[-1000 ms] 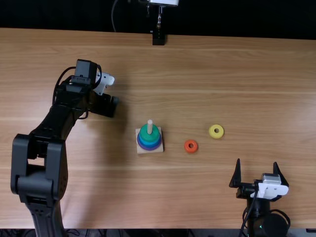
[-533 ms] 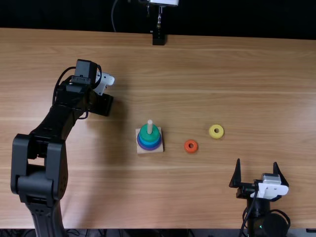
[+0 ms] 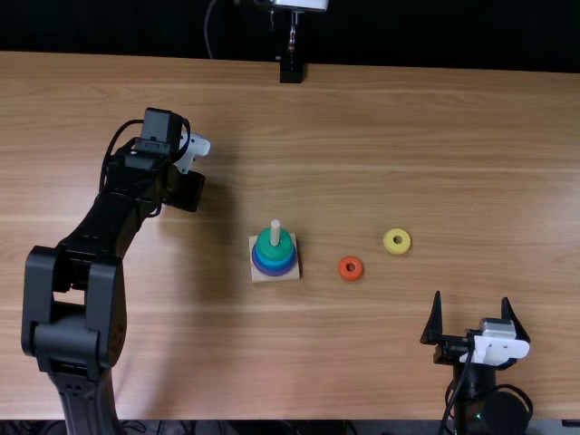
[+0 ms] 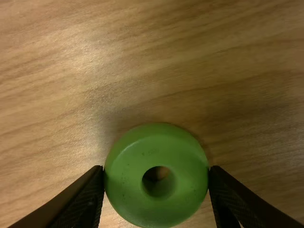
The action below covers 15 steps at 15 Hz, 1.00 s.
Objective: Build the Hanoi tower: stack the rings onto the peg from bottom to top in this color order: purple, dark blue, light blue, dark green, light green, yellow, orange.
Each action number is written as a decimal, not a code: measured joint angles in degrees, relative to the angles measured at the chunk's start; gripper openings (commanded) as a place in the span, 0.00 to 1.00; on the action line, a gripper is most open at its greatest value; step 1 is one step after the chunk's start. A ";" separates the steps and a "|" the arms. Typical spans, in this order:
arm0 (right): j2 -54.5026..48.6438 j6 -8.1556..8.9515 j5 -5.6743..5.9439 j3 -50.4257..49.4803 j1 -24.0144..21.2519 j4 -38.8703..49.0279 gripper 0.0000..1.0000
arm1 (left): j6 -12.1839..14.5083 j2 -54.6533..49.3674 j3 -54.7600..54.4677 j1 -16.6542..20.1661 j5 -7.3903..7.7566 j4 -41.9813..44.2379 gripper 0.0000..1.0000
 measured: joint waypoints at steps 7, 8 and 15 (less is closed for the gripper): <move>0.00 -0.02 0.00 0.00 0.00 0.04 1.00 | -0.46 -15.50 0.00 -3.93 -1.64 -10.10 0.00; 0.00 -0.02 0.00 0.00 0.00 0.04 1.00 | -1.57 -17.81 0.00 -5.22 -1.62 -11.30 0.00; 0.00 0.00 -0.02 0.00 0.00 0.00 1.00 | -11.15 -24.30 1.16 -13.55 -1.55 -18.64 0.00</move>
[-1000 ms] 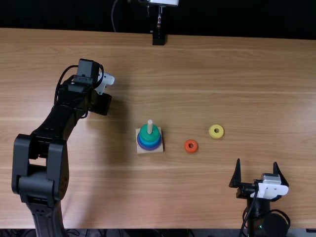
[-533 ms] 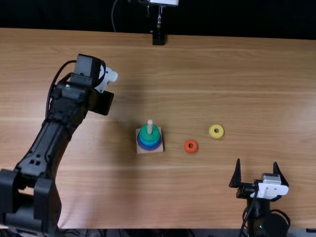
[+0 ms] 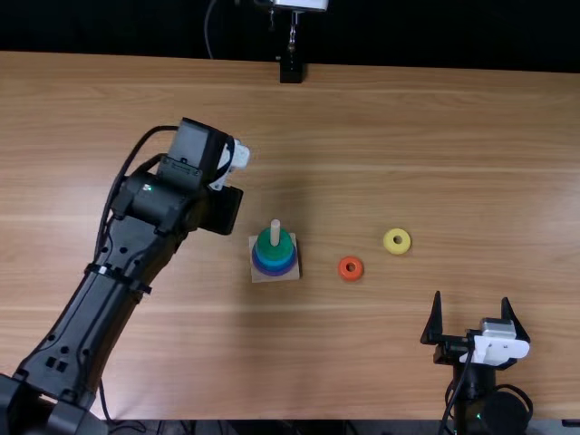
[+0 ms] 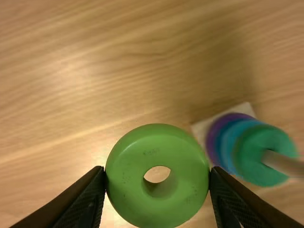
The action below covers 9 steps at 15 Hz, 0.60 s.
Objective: Build the Hanoi tower: stack the rings onto the peg from bottom to top in this color order: purple, dark blue, light blue, dark green, light green, yellow, orange.
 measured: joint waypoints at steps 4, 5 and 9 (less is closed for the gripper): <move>0.00 0.00 0.00 0.00 0.00 0.02 1.00 | -5.57 0.00 8.92 -3.89 -0.09 -4.50 0.00; 0.00 -0.02 0.00 0.00 0.00 0.04 1.00 | -6.93 -0.02 9.42 -4.74 -0.17 -5.49 0.00; 0.00 0.00 0.00 0.00 0.00 0.02 1.00 | -10.69 -0.02 9.42 -8.92 -0.22 -6.62 0.00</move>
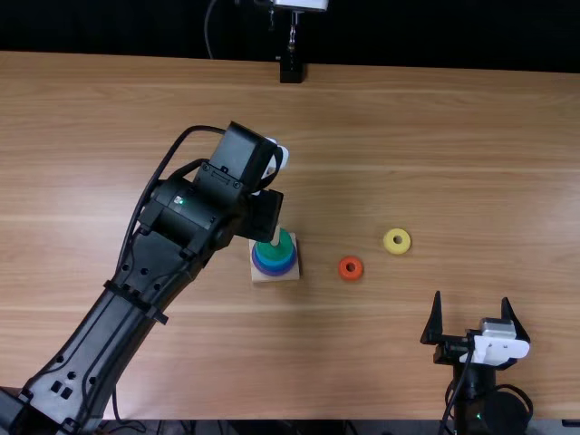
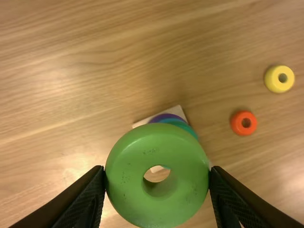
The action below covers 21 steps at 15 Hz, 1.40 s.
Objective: Build the Hanoi tower: stack the rings onto the peg from bottom to top in this color order: purple, dark blue, light blue, dark green, light green, yellow, orange.
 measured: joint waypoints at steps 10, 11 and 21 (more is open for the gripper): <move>0.00 0.00 0.02 0.00 0.00 0.00 1.00 | -1.16 0.04 0.00 -2.36 0.13 0.04 0.00; 0.00 0.02 0.02 0.00 0.00 0.00 1.00 | -1.11 0.07 -0.02 -2.49 0.07 0.07 0.00; 0.00 -0.02 0.02 0.00 0.00 0.00 1.00 | -1.27 3.04 0.00 -3.41 0.20 0.90 0.00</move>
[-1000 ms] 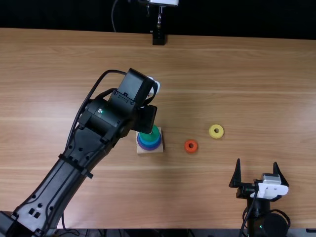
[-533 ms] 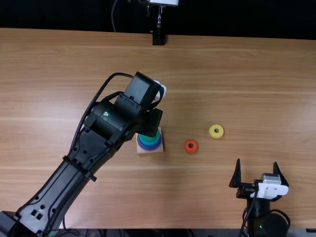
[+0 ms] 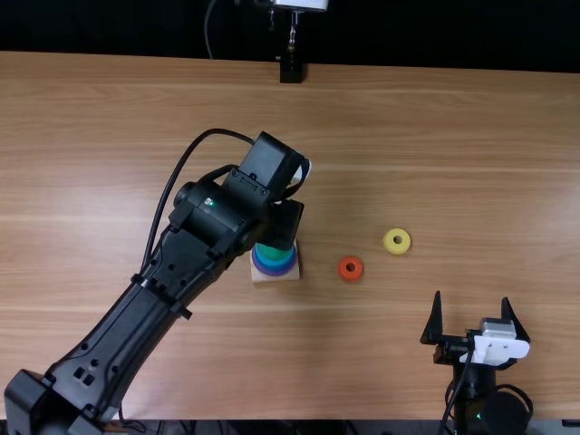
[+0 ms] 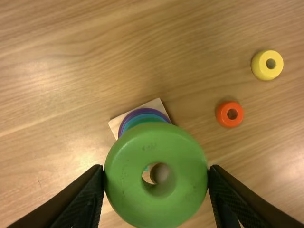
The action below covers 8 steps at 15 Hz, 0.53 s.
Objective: Build the Hanoi tower: stack the rings onto the peg from bottom to top in this color order: purple, dark blue, light blue, dark green, light green, yellow, orange.
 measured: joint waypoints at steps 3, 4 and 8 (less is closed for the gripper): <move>0.00 0.00 -0.04 0.00 0.00 -0.02 1.00 | -0.31 0.00 -0.02 -0.07 0.00 0.00 0.00; 0.00 0.00 0.00 0.00 0.00 0.00 1.00 | -0.33 0.00 0.00 -0.13 -0.02 0.02 0.00; 0.02 0.00 -0.02 0.00 0.00 0.02 1.00 | -1.81 -0.02 0.00 -1.18 -0.02 -0.57 0.00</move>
